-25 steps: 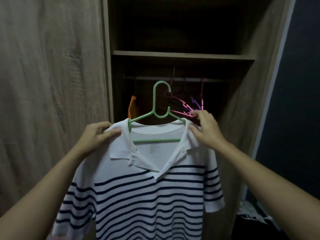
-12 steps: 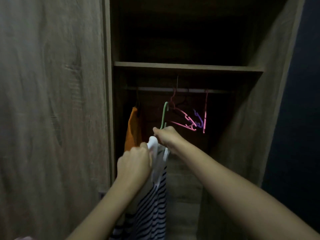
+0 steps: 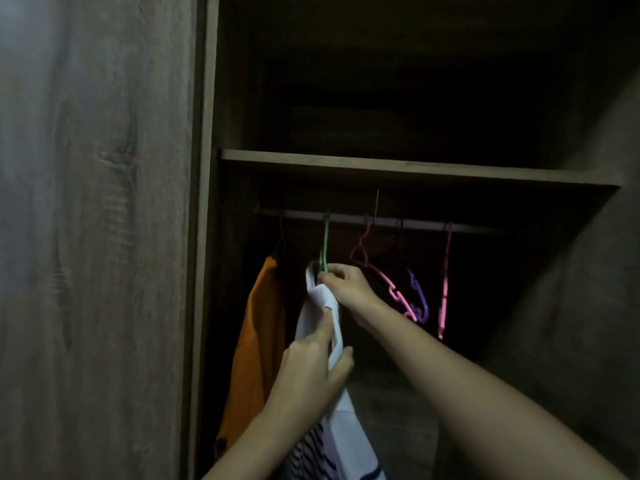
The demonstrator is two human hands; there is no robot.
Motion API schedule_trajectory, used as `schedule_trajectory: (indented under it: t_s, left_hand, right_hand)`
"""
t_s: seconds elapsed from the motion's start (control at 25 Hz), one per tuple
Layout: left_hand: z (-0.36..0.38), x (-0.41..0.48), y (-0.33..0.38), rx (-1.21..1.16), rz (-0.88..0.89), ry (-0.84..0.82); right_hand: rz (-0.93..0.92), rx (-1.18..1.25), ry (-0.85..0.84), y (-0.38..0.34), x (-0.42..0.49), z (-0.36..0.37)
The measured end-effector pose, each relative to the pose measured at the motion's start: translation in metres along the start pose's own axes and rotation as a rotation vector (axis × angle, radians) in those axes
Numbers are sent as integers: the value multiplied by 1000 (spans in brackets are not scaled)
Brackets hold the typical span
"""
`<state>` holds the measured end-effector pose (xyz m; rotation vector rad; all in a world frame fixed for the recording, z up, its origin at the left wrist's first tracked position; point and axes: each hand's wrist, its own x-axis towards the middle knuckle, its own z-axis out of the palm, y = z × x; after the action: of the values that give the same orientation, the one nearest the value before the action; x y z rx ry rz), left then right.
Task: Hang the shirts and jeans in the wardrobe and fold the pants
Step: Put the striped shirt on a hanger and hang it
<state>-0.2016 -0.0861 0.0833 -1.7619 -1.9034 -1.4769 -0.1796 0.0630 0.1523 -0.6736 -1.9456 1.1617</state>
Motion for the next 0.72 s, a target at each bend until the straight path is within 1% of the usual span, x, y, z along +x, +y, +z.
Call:
schedule_trajectory:
  t_s: [0.16, 0.24, 0.32, 0.48, 0.6, 0.72]
  left_hand:
    - [21, 43, -13, -9, 19, 51]
    - [26, 65, -21, -14, 28, 58]
    - [32, 81, -30, -22, 3, 65]
    - [45, 94, -44, 16, -57, 39]
    - [48, 99, -50, 43, -85, 20]
    - [52, 96, -49, 88, -111, -40]
  right_hand:
    - [-38, -22, -48, 0, 50, -15]
    - [-10, -38, -64, -3, 69, -20]
    - [25, -69, -43, -2, 88, -20]
    - [55, -151, -28, 0, 108, -12]
    - [38, -283, -34, 2, 111, -13]
    - [58, -405, -91, 9, 108, -18]
